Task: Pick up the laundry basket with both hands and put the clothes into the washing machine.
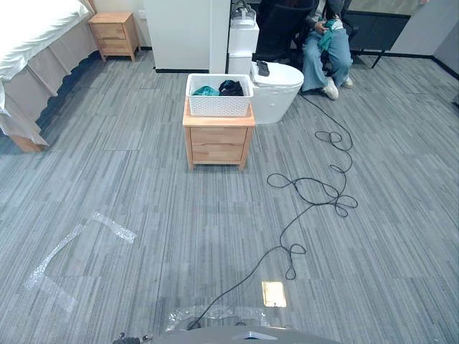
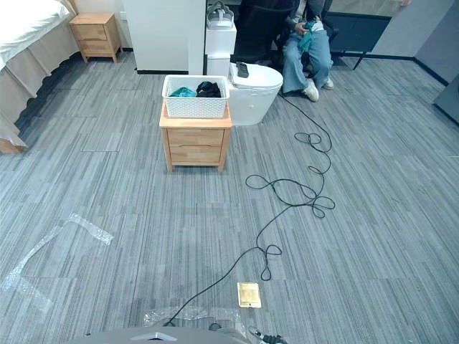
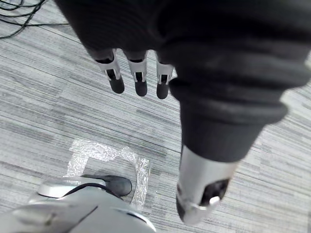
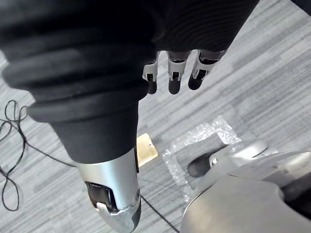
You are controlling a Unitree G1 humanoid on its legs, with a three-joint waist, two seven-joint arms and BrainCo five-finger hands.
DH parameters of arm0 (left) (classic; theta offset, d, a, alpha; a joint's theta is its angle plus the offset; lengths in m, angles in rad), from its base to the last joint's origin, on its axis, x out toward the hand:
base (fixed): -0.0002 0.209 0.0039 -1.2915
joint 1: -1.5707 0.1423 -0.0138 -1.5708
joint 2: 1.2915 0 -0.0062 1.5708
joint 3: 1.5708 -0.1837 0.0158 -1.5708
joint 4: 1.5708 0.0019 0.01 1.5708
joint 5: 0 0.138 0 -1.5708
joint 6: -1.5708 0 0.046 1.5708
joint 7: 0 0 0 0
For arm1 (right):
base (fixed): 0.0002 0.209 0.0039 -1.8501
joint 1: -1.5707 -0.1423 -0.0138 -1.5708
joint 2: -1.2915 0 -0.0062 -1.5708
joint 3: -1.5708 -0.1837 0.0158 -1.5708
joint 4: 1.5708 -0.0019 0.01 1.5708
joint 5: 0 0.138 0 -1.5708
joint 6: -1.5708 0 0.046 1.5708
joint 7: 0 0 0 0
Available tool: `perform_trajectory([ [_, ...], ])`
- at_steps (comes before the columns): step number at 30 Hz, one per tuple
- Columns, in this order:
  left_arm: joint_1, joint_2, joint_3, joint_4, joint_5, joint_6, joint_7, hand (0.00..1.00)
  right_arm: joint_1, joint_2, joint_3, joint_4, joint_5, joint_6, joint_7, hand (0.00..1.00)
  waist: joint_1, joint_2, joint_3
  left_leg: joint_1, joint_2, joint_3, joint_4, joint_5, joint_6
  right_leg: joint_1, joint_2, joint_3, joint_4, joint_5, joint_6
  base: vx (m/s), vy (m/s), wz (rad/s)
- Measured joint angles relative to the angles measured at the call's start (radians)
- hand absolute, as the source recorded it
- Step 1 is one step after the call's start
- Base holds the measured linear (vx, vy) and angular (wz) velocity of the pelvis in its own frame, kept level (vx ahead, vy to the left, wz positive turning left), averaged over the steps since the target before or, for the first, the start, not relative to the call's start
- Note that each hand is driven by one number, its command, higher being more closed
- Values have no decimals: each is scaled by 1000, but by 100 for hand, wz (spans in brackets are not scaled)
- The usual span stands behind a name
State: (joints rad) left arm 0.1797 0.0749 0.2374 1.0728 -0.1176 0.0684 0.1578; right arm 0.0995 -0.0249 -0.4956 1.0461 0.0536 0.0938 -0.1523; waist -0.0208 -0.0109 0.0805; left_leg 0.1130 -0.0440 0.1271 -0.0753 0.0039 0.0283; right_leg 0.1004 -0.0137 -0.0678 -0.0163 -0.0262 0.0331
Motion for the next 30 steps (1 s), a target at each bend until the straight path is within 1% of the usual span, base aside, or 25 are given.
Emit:
perform_trajectory([
  [10,0,1,-1,0,-18,0,-13,0,-11,2,0,0,0,0,0,0,2,-2,5,10,0,2,-8,2,1,5,0,-2,2,-3,5,-50,-27,0],
  [15,0,3,-4,4,-77,-1,-14,0,-12,3,1,0,0,0,0,0,3,-5,6,9,-1,0,-9,3,2,7,0,-6,-6,-1,4,-23,-24,1],
  [30,-1,7,-5,10,-77,-1,-19,0,-34,-1,1,31,0,0,-2,0,0,-9,9,11,-3,-15,-9,4,1,23,-2,-25,-22,2,4,-11,-20,4],
])
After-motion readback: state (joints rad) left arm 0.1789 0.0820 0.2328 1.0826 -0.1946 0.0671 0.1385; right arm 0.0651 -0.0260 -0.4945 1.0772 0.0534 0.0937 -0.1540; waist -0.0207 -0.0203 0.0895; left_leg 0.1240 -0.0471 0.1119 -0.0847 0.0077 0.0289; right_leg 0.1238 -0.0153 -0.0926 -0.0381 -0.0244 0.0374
